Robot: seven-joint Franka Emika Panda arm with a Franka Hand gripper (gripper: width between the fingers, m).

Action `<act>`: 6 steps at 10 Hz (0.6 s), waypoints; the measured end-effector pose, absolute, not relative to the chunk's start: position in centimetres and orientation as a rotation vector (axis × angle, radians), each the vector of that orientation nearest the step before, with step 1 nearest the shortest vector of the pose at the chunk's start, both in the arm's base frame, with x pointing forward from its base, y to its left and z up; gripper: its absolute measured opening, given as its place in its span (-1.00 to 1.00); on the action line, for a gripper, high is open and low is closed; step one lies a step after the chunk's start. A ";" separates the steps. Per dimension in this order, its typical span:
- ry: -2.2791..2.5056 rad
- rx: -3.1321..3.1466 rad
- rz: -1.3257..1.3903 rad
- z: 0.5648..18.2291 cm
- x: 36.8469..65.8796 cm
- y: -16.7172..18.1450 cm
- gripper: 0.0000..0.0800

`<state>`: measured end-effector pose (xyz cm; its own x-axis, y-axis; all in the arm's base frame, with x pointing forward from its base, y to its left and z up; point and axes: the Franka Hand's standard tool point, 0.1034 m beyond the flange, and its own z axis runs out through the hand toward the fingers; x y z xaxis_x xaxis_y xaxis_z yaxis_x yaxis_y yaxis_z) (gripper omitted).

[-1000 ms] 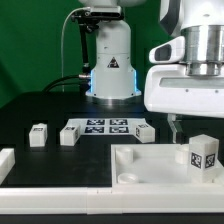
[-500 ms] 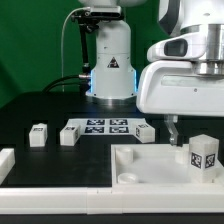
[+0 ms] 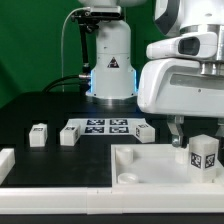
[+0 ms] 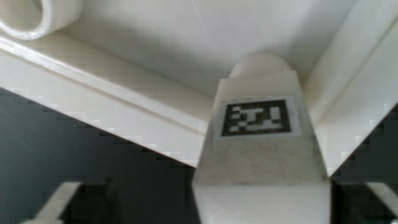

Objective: Assemble one leg

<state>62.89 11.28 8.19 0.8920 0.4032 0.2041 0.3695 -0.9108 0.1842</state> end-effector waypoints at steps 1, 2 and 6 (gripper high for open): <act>0.599 2.918 0.360 8.2 62.9 11.3 0.02; 0.599 2.918 0.359 8.2 62.9 11.3 0.02; 0.519 2.941 0.367 8.2 62.9 11.3 -0.24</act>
Offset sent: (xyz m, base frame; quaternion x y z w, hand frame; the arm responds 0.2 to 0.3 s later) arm 0.0000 0.0000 0.0000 0.0000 0.0000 0.0000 1.0000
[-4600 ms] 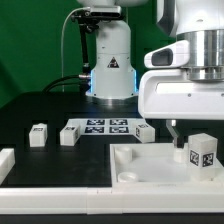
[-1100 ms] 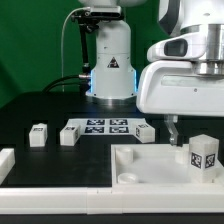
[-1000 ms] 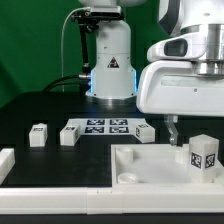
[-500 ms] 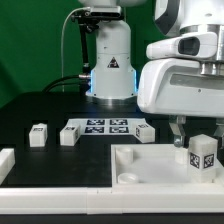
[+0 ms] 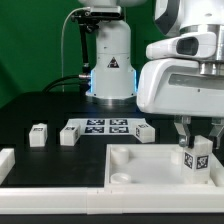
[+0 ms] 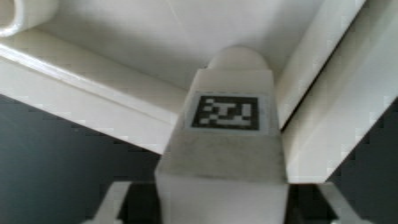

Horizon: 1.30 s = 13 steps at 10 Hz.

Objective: Assemble one leg

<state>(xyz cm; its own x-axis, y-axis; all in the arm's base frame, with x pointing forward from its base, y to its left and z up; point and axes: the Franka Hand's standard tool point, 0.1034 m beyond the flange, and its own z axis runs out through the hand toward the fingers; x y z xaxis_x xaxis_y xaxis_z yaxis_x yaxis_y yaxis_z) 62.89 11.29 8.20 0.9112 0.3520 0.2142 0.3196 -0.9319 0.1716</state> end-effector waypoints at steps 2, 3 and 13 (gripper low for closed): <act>0.150 3.008 0.405 8.2 62.9 11.2 -0.24; -0.099 3.029 0.440 8.3 62.9 11.5 -0.24; -1.431 2.668 0.475 8.2 61.8 9.0 -0.17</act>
Offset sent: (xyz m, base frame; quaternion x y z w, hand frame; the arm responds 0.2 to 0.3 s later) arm -0.0014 -0.0056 -0.0030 -0.0418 0.0246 0.2611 0.9641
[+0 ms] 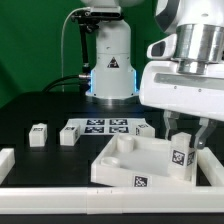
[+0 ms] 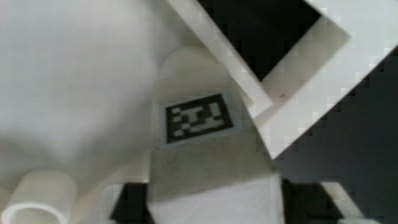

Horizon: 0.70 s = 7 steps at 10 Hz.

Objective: Assemble one leg

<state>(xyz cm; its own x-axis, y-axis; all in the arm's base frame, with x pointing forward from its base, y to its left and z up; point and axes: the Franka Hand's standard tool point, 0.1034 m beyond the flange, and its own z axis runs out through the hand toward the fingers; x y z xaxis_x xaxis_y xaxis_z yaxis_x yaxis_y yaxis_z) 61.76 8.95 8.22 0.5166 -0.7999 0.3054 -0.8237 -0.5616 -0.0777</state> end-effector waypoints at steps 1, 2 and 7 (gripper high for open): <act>-1.455 2.638 0.479 8.2 61.6 8.3 -0.17; -1.430 2.648 0.476 8.2 61.5 8.3 -0.17; -1.429 2.649 0.477 8.2 61.5 8.4 0.61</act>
Offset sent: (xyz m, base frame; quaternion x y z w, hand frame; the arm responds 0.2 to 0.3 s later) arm 0.0000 0.0000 0.0000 0.0000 0.0000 0.0000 1.0000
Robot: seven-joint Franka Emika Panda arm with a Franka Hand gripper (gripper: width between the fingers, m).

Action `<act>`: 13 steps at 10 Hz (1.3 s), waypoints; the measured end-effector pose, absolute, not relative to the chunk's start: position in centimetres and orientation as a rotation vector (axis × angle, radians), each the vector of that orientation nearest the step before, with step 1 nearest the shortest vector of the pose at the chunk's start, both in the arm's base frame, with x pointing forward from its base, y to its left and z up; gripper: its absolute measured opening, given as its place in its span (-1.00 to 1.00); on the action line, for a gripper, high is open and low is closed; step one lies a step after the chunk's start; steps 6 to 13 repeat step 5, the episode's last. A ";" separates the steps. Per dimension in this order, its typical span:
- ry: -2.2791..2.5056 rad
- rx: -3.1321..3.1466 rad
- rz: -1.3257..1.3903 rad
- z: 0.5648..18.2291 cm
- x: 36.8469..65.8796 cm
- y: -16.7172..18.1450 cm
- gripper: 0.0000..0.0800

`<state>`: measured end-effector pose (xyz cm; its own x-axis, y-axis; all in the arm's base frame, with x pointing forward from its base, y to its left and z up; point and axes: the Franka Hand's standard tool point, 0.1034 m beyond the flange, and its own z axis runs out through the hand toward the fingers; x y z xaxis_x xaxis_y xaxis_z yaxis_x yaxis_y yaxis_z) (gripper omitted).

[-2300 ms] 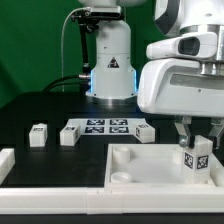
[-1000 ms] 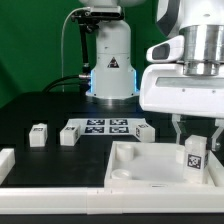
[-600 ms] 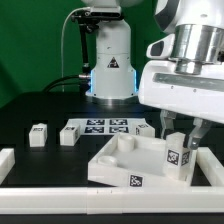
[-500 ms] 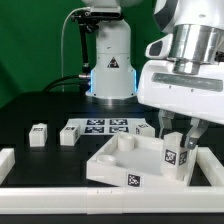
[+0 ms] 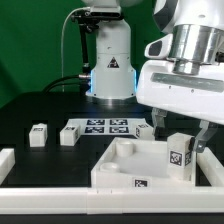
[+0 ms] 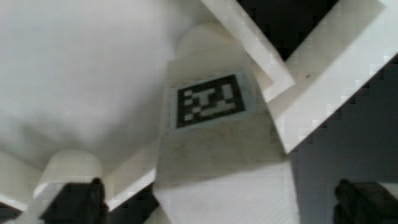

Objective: Assemble one leg

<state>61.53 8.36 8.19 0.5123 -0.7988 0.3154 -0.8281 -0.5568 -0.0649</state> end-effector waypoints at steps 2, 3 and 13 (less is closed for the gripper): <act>-1.429 2.649 0.477 8.2 61.5 8.4 0.62; -1.429 2.649 0.477 8.2 61.5 8.4 0.62; -1.429 2.649 0.477 8.2 61.5 8.4 0.62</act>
Offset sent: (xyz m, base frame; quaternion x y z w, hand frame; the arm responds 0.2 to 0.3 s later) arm 0.0000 0.0000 0.0000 0.0000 0.0000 0.0000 1.0000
